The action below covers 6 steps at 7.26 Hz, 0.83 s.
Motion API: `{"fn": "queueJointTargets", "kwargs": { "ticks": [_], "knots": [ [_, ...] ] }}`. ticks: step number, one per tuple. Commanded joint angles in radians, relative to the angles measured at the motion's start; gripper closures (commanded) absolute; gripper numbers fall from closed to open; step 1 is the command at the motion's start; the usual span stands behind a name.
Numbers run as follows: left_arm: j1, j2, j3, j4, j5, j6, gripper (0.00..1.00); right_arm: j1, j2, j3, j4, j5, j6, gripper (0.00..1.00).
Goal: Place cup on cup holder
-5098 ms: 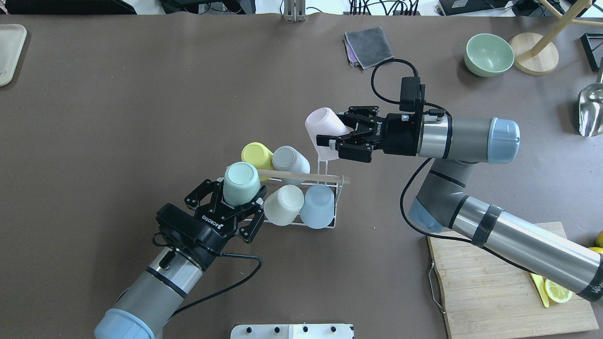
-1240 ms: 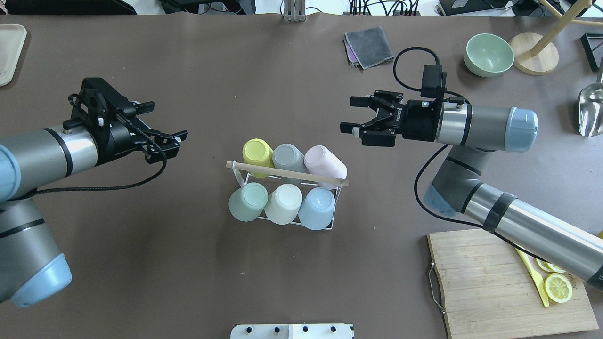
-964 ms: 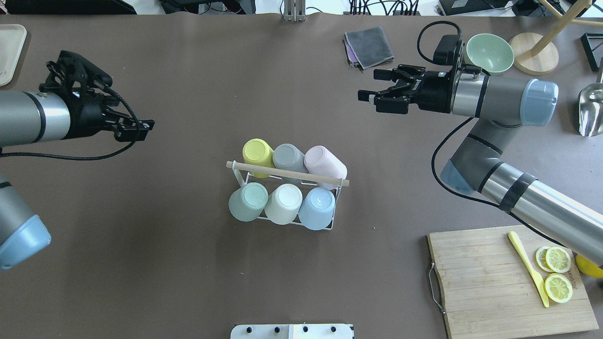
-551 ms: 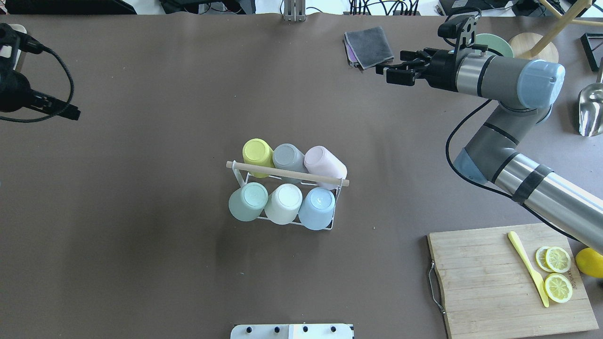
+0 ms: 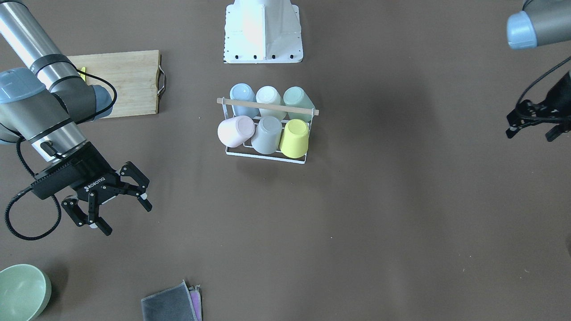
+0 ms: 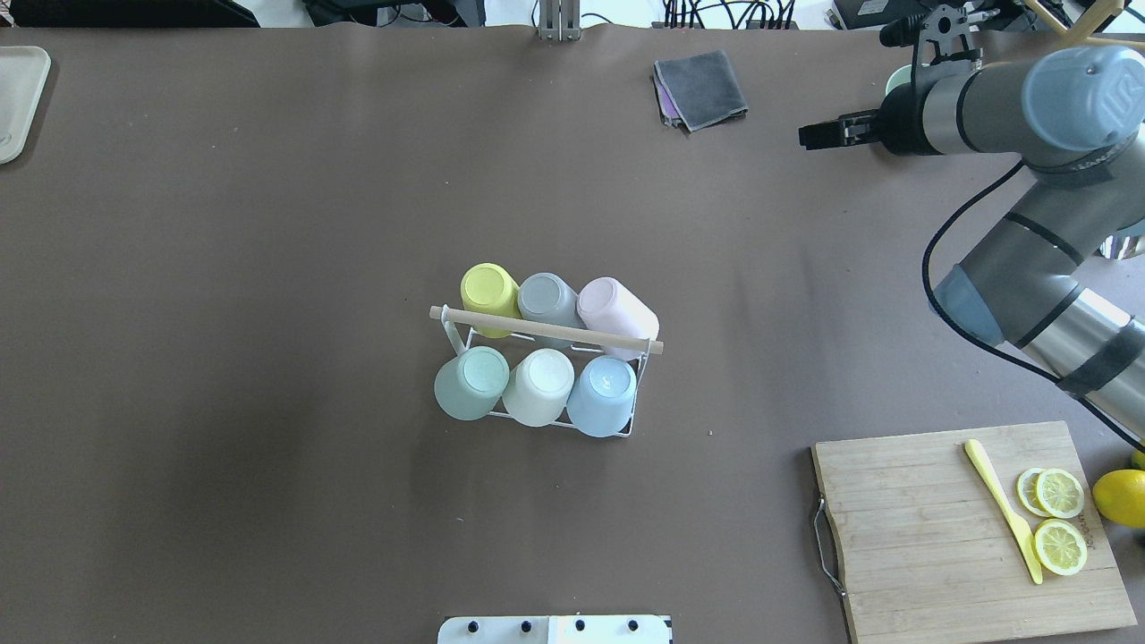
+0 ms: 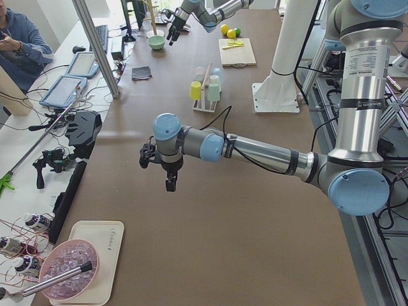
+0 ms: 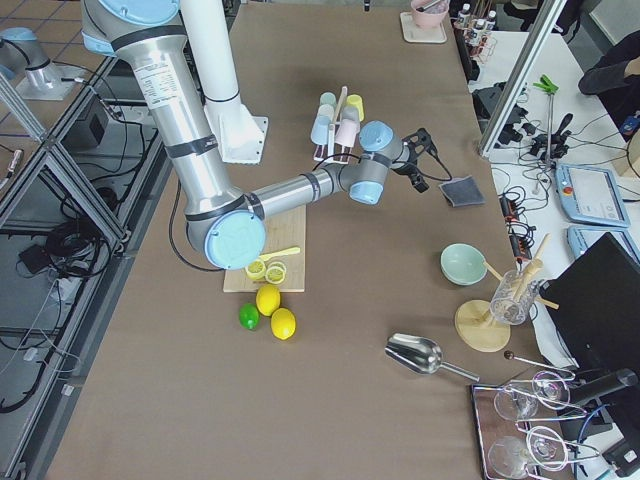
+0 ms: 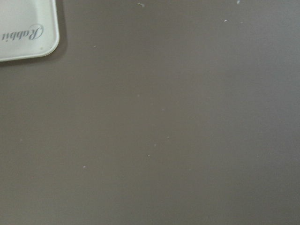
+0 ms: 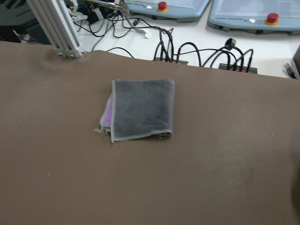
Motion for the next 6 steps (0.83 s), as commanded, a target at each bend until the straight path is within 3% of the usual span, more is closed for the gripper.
{"fn": "queueJointTargets", "kwargs": {
  "ticks": [1,2,4,6],
  "knots": [
    [-0.064,0.074,0.017,0.038,-0.057,0.056,0.02,0.072,-0.012,0.040,-0.259,0.048,-0.144,0.00],
    [-0.082,0.137,-0.001,0.032,-0.054,0.058,0.02,0.101,-0.020,0.063,-0.389,0.052,-0.275,0.00],
    [-0.084,0.153,-0.013,0.036,-0.011,0.058,0.02,0.176,-0.069,0.099,-0.643,0.104,-0.456,0.00],
    [-0.078,0.197,-0.068,0.038,0.015,0.058,0.02,0.328,-0.104,0.086,-0.856,0.359,-0.486,0.00]
  ]
}}
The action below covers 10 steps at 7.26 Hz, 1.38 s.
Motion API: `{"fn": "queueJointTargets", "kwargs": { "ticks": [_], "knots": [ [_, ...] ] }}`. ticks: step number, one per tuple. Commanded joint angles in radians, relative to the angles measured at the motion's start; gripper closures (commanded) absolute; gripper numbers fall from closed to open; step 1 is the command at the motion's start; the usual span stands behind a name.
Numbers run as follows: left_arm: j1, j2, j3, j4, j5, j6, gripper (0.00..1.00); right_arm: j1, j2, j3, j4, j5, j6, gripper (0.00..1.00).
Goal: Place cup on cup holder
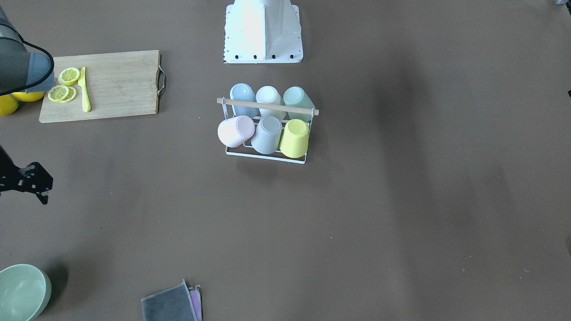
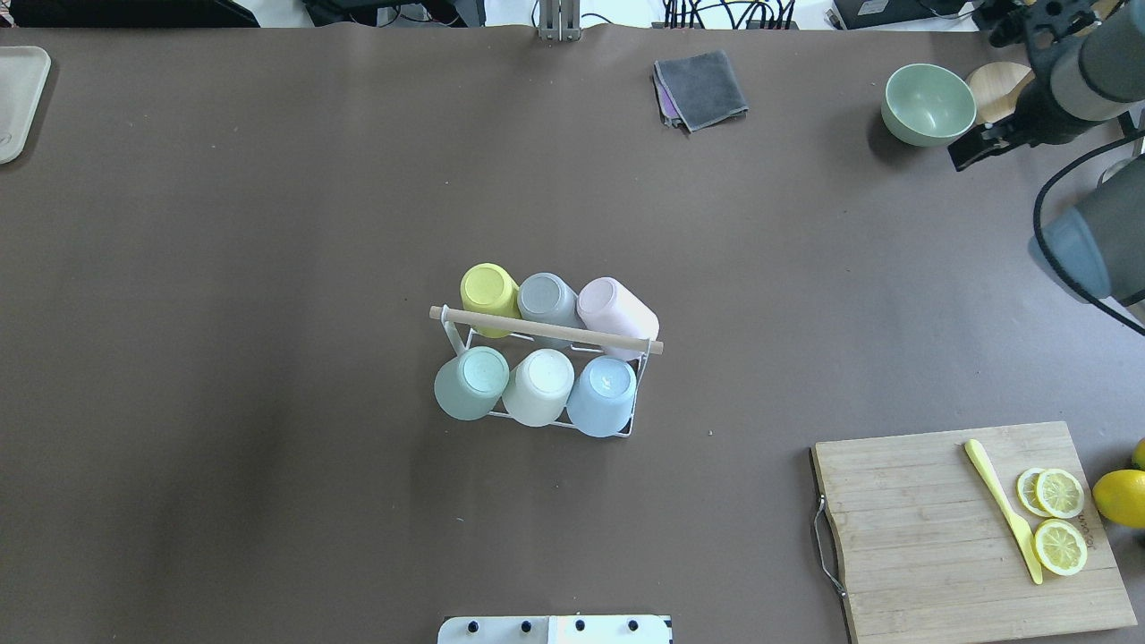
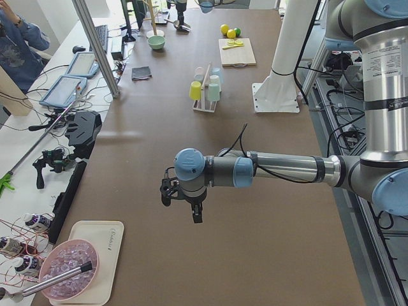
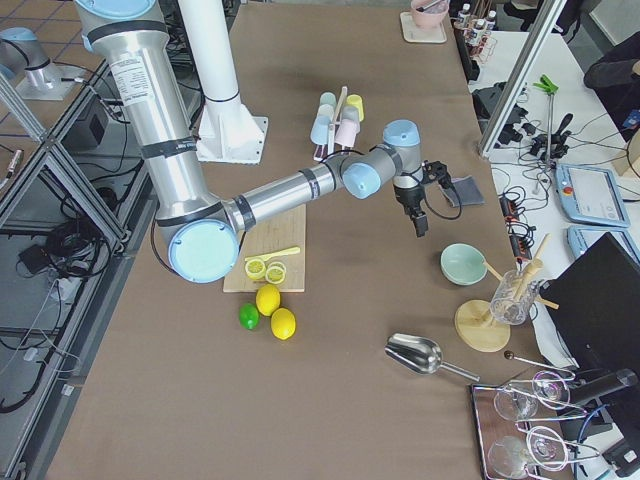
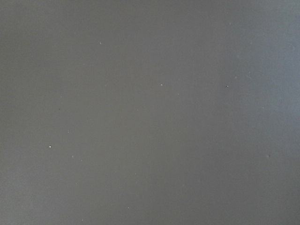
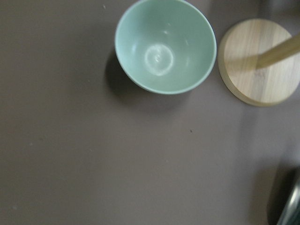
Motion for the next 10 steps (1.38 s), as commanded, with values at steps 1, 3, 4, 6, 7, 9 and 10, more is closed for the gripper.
{"fn": "queueJointTargets", "kwargs": {
  "ticks": [1,3,4,6,7,9,10],
  "knots": [
    [0.007,0.033,-0.046,0.001,0.067,0.000,0.02,0.151,-0.031,-0.020,-0.192,0.161,-0.026,0.00],
    [0.004,0.033,-0.042,0.001,0.068,0.000,0.02,0.256,-0.136,-0.020,-0.201,0.251,-0.090,0.00],
    [-0.016,0.042,-0.066,0.001,0.068,0.002,0.02,0.288,-0.179,-0.014,-0.199,0.264,-0.182,0.00],
    [-0.047,0.073,-0.077,0.003,0.066,0.047,0.02,0.293,-0.228,-0.010,-0.188,0.294,-0.188,0.00],
    [-0.048,0.088,-0.078,0.001,0.066,0.051,0.02,0.302,-0.244,-0.008,-0.188,0.320,-0.188,0.00],
    [-0.043,0.090,-0.052,0.004,0.063,0.049,0.02,0.307,-0.250,-0.004,-0.188,0.324,-0.188,0.00],
    [-0.050,0.092,-0.048,0.004,0.062,0.043,0.02,0.310,-0.253,-0.002,-0.188,0.327,-0.188,0.00]
  ]
}}
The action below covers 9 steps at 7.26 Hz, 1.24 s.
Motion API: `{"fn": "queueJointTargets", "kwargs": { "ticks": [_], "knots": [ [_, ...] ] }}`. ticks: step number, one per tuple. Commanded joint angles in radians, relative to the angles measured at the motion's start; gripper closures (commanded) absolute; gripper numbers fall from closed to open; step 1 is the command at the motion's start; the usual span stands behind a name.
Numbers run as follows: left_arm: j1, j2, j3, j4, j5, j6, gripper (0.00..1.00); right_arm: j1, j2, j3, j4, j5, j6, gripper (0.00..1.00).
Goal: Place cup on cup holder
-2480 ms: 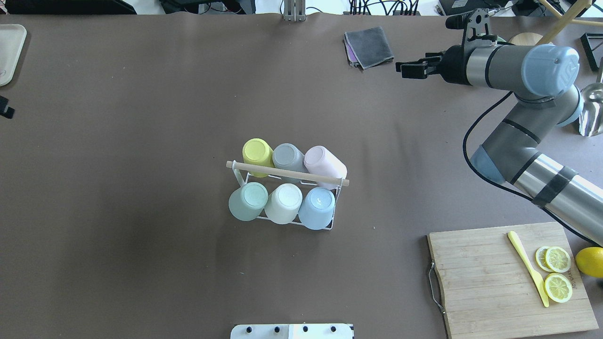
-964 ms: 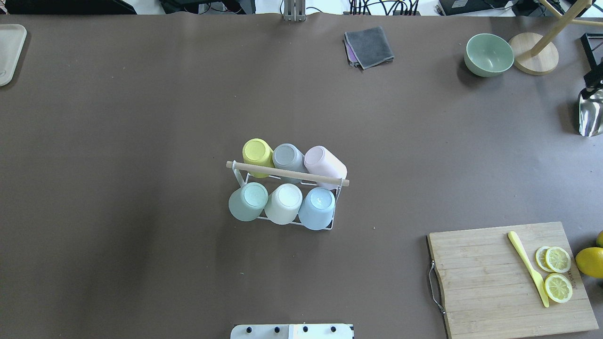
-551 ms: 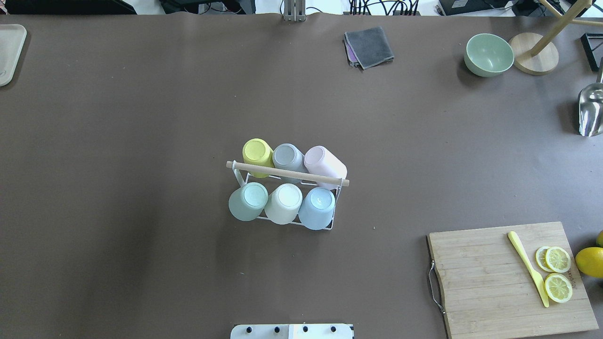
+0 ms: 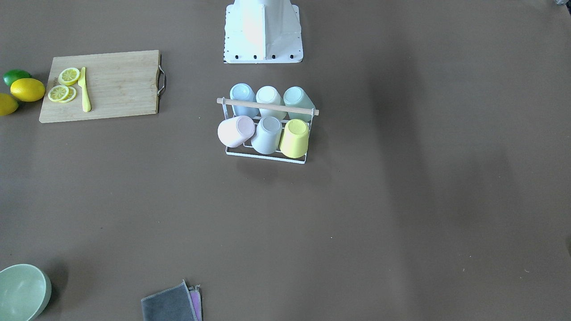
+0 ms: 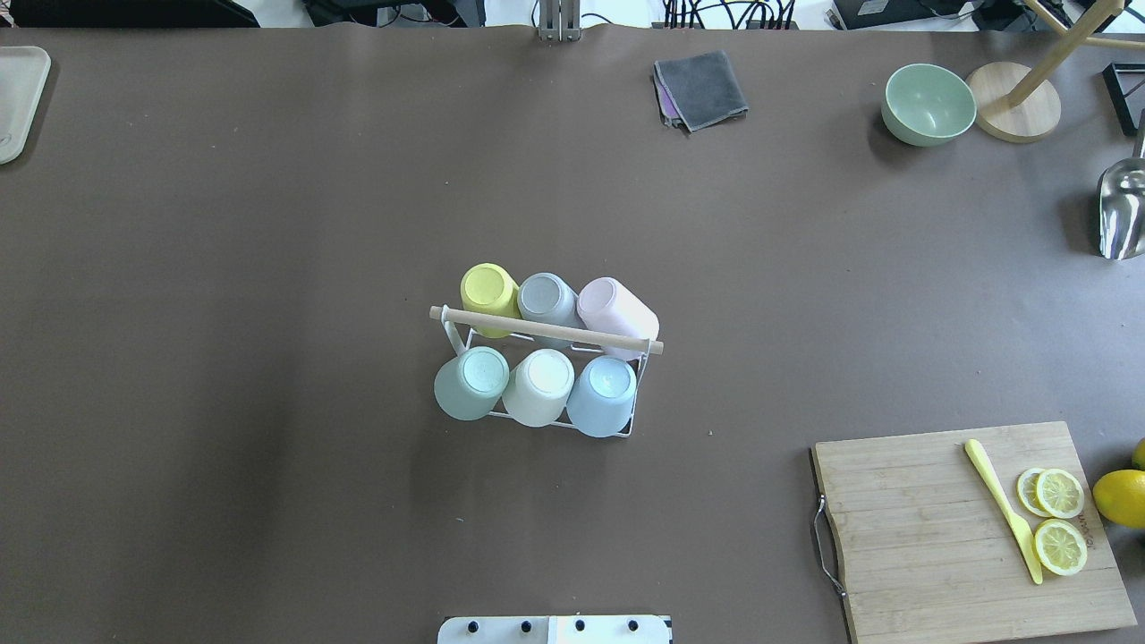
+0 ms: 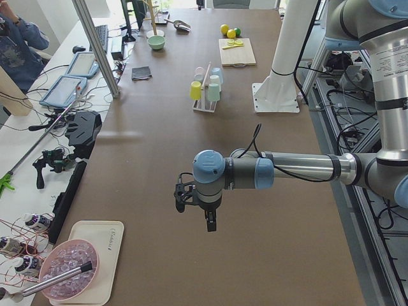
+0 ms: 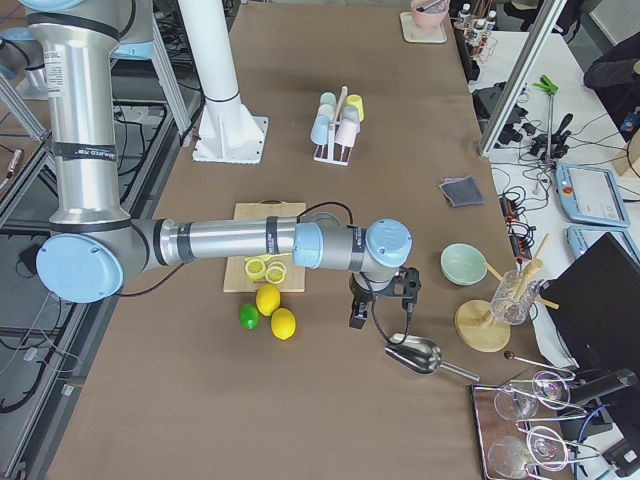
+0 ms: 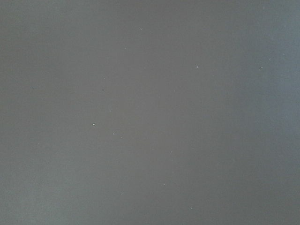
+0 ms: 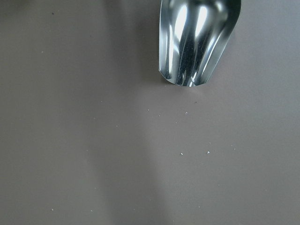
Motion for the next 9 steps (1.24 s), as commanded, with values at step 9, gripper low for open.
{"fn": "queueJointTargets", "kwargs": {
  "ticks": [9],
  "knots": [
    [-0.045,0.004,0.009,0.001,-0.003,-0.006,0.02,0.022,-0.019,0.011,0.002,0.011,-0.002,0.00]
  ]
}}
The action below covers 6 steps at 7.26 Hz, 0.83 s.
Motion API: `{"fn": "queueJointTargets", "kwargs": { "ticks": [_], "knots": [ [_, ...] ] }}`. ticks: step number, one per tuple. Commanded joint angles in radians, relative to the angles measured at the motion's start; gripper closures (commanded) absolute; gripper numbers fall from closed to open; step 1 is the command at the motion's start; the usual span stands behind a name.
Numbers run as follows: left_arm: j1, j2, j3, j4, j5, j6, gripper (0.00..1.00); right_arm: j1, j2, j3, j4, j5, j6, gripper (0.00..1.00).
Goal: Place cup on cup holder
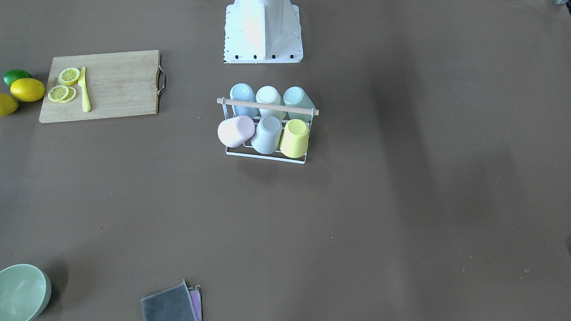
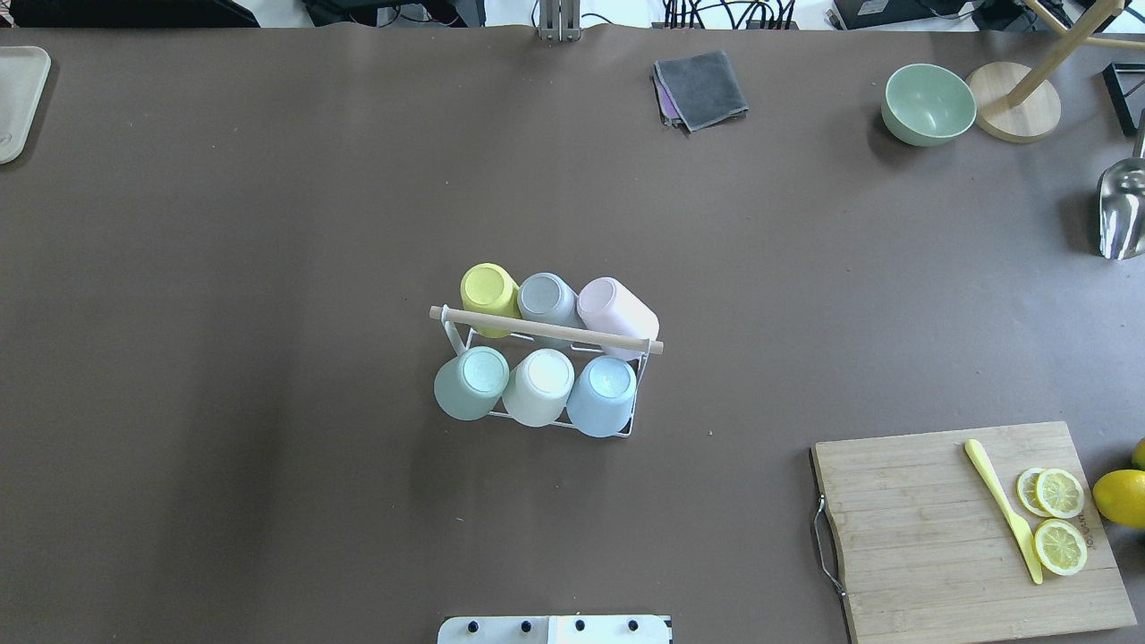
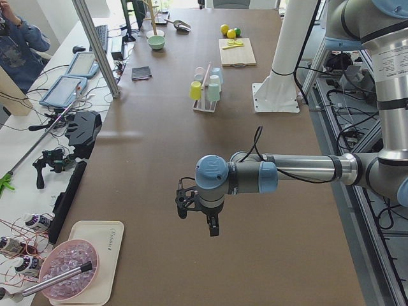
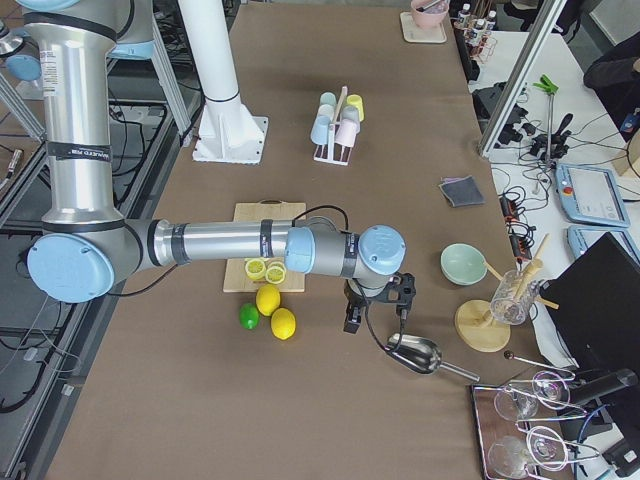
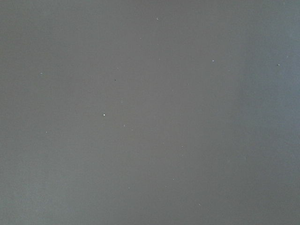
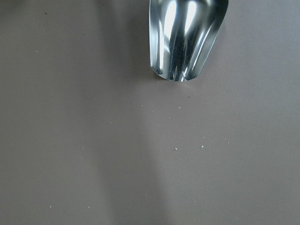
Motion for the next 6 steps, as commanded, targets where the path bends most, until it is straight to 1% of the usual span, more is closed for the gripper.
{"fn": "queueJointTargets", "kwargs": {
  "ticks": [1,6],
  "knots": [
    [-0.007,0.000,0.002,0.000,0.000,0.000,0.02,0.002,-0.002,0.004,-0.001,0.000,0.000,0.00],
    [-0.004,-0.003,0.019,-0.002,0.006,0.000,0.02,0.002,-0.008,0.010,0.000,0.000,0.000,0.00]
  ]
}}
